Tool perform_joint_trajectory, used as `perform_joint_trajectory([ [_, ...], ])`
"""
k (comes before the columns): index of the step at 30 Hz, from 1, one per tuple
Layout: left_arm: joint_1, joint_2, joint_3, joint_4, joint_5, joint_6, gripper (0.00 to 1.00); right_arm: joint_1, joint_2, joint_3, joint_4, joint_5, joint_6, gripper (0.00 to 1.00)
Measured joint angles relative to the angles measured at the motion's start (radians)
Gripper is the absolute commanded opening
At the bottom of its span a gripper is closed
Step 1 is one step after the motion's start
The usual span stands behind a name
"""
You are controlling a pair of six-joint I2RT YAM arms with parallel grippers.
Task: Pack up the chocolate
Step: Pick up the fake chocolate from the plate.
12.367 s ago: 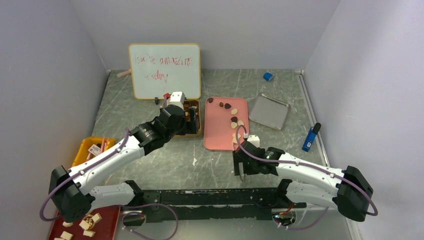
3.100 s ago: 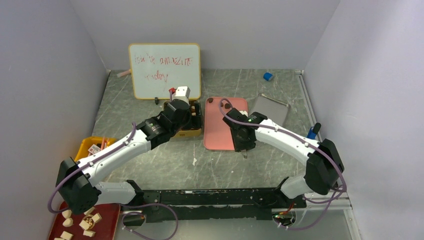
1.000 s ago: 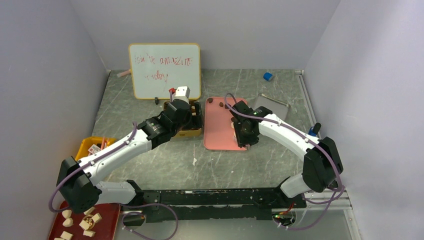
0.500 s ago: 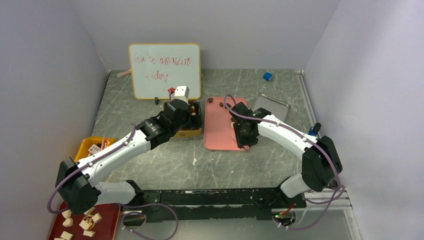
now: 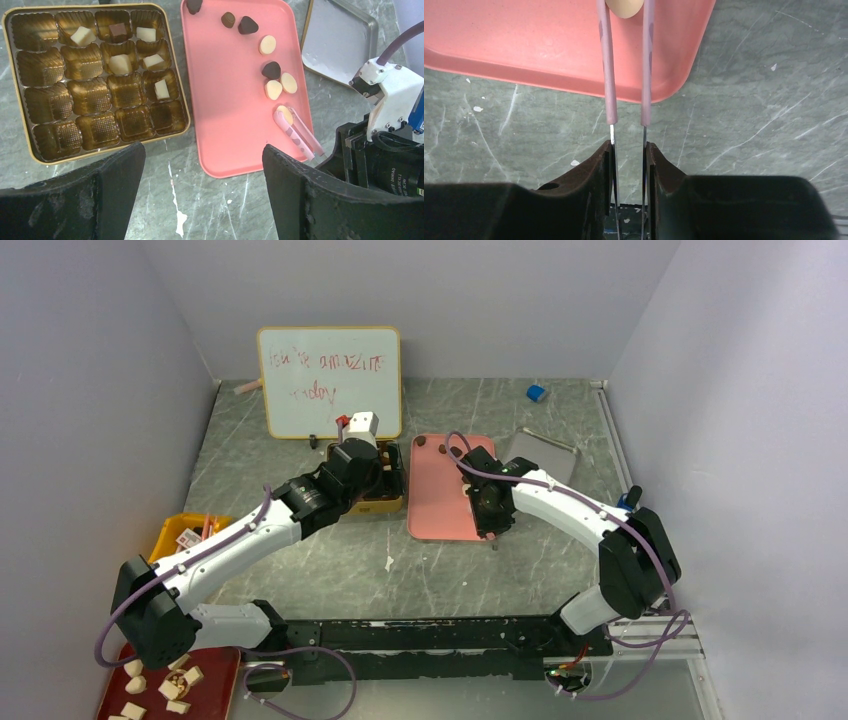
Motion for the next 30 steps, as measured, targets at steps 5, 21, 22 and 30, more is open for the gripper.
perform_joint_trajectory([
  [5,0.000,0.000,0.000,0.000,0.000,0.000,0.92,0.000,0.000,0.003,-0.002,0.008,-0.005,0.08],
  [21,0.000,-0.048,0.000,-0.046,-0.054,0.001,0.92,0.040,0.035,0.229,-0.020,0.003,-0.046,0.00],
  [22,0.000,-0.062,0.000,-0.053,-0.061,0.001,0.92,0.049,0.048,0.251,-0.019,0.002,-0.050,0.00],
  [30,0.000,-0.193,0.000,-0.132,-0.133,-0.003,0.92,0.137,0.201,0.429,-0.016,-0.010,-0.077,0.00],
])
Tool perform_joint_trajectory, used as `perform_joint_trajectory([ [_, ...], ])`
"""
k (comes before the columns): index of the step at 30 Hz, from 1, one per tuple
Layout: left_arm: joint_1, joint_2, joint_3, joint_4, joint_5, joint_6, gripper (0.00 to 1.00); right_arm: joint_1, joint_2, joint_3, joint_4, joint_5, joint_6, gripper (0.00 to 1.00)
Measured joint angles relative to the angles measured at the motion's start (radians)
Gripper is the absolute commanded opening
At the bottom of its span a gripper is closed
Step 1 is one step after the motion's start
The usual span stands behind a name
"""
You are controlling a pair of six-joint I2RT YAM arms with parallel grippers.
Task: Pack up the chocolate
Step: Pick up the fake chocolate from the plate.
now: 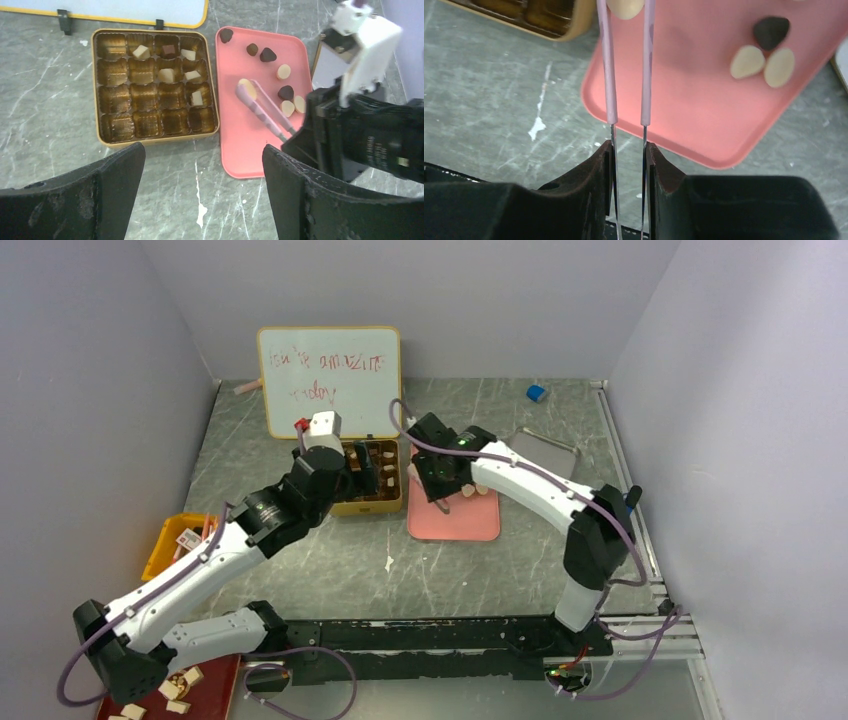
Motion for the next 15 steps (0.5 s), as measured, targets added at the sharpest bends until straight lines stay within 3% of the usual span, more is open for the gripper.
perform_joint_trajectory([
  [15,0.000,-0.105,0.000,-0.131,-0.073,-0.016,0.92,0.140,0.246,0.285,0.001,-0.010,-0.025,0.00],
])
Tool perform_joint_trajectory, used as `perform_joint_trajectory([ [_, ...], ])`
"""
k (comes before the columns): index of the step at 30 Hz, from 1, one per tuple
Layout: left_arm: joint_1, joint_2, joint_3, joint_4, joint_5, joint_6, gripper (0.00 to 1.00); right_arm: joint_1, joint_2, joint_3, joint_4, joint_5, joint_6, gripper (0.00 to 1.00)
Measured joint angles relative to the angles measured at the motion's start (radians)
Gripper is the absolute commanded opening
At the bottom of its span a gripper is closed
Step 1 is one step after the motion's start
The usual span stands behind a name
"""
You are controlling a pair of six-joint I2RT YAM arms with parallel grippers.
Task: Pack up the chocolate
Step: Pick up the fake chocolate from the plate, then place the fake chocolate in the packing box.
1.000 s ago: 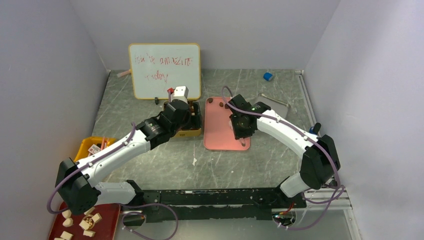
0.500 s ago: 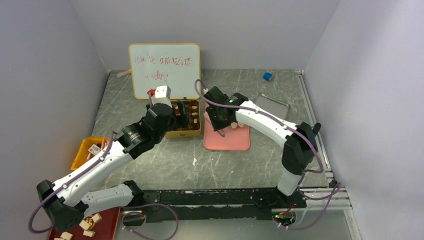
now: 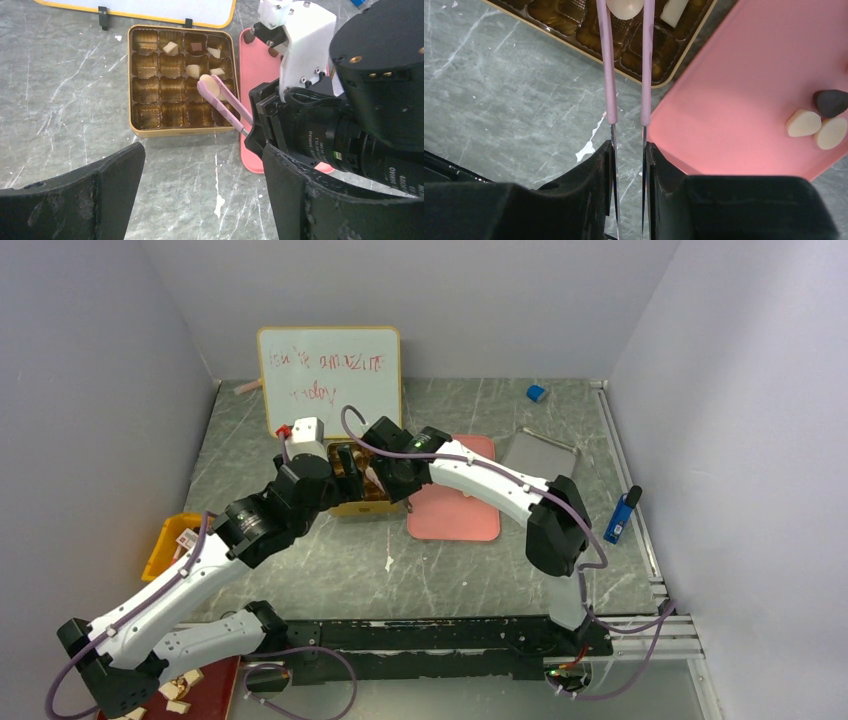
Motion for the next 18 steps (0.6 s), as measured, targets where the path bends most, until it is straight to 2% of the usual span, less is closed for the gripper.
perform_joint_trajectory([
  [9,0.000,-0.010,0.000,-0.006,-0.003,0.000,0.92,0.009,0.038,0.022,0.002,-0.007,-0.011,0.02],
  [13,0.000,-0.010,0.000,-0.006,-0.003,0.000,0.93,0.009,0.055,0.035,0.003,-0.010,-0.018,0.13],
  [14,0.000,-0.010,0.000,-0.006,-0.003,0.000,0.92,0.009,0.059,0.038,0.005,-0.011,-0.019,0.19],
  [16,0.000,-0.008,0.000,-0.006,-0.003,0.001,0.93,0.009,0.065,0.044,0.006,-0.014,-0.020,0.27],
  [18,0.000,-0.005,0.000,-0.006,-0.003,0.002,0.93,0.009,0.071,0.049,0.010,-0.016,-0.022,0.31],
])
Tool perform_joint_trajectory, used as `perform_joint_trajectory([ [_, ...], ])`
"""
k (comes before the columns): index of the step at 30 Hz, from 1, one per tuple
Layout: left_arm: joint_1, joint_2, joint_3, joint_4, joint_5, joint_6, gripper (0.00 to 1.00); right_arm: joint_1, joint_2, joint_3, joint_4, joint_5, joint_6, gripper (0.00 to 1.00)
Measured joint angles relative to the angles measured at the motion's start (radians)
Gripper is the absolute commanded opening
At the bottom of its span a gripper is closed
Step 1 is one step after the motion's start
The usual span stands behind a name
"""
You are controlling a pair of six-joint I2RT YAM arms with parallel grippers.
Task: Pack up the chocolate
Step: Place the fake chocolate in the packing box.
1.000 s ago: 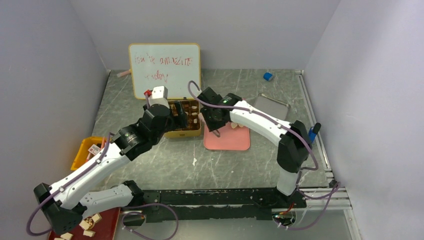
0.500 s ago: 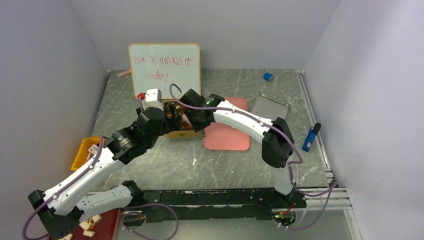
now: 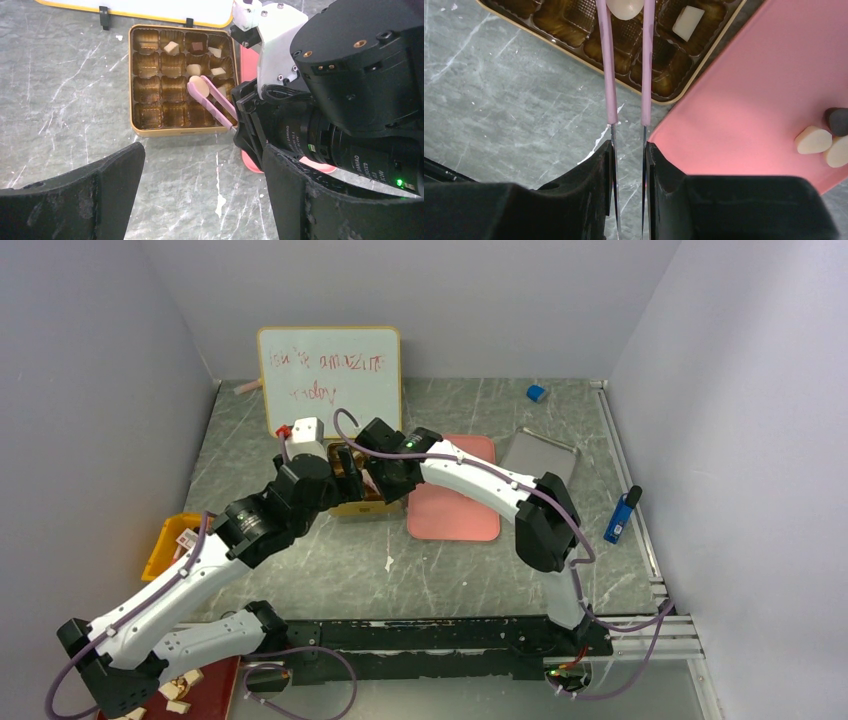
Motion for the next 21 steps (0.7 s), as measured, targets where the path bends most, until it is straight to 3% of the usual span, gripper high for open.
perform_joint_trajectory([
  [6,0.000,0.009,0.000,0.000,0.000,0.003,0.93,0.000,0.007,0.009,0.009,0.000,-0.005,0.38],
  [21,0.000,0.017,0.000,0.001,0.001,0.003,0.93,-0.001,0.008,0.010,0.020,0.019,-0.007,0.39],
])
